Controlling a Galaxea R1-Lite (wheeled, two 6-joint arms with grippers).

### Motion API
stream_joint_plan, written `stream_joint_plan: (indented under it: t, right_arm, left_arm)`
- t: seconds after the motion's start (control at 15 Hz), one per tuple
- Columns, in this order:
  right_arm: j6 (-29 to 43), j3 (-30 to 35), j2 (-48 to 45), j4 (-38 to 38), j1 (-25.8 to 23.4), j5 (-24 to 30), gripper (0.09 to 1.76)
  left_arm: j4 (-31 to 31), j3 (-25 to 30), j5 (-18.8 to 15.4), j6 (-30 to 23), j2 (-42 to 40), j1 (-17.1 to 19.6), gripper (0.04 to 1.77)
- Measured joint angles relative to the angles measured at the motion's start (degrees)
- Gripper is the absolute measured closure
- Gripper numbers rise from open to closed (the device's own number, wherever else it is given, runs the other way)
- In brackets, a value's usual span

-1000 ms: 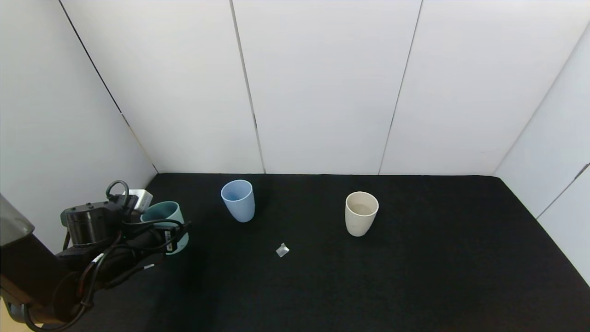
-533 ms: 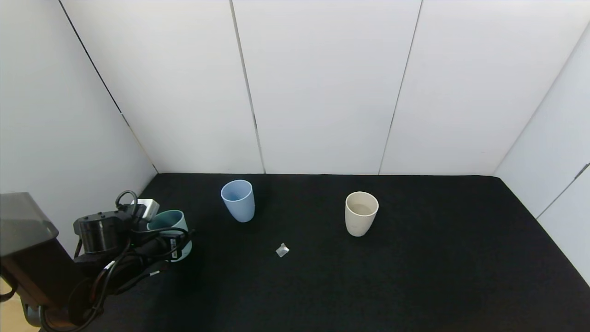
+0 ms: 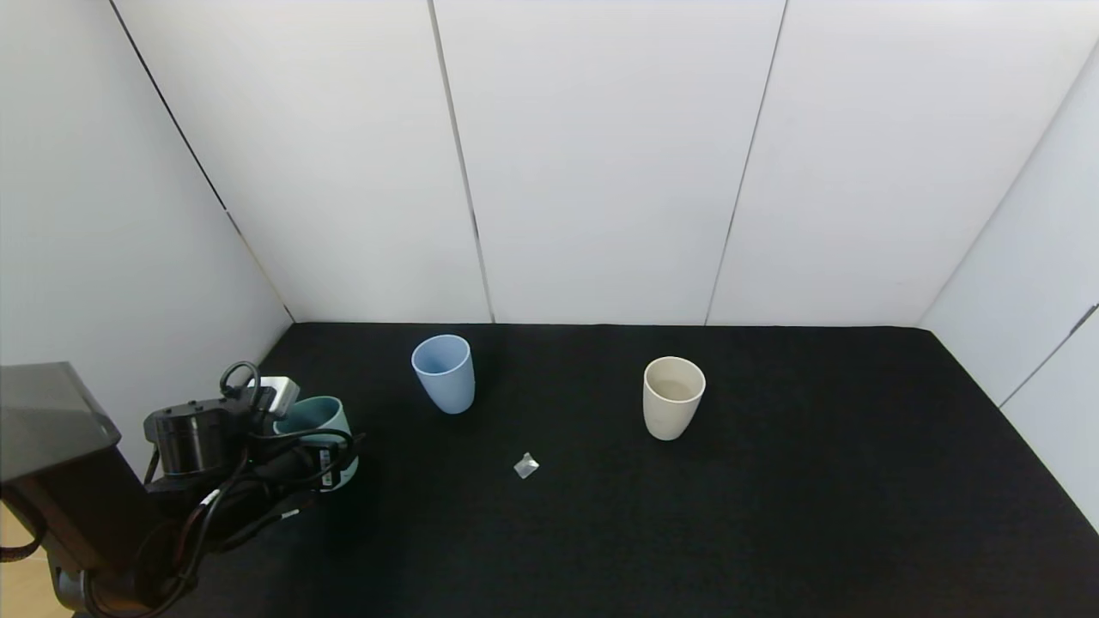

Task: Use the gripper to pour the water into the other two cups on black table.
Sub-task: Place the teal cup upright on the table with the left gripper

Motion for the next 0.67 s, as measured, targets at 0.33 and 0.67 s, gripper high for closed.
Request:
stream_joint_plan:
  t: [0.33,0.67]
  right_arm:
    - [0.0,0.0,0.0,0.0,0.0,0.0,0.14]
    - [-0.02,0.0,0.0,0.0,0.0,0.0,0.14]
  left_arm:
    - [-1.39,0.48,-0.05,-0.05,-0.05,0.06,0.26]
    - [-4.17,2.71,-0.13,0.28,-1.32,0.11,0.19]
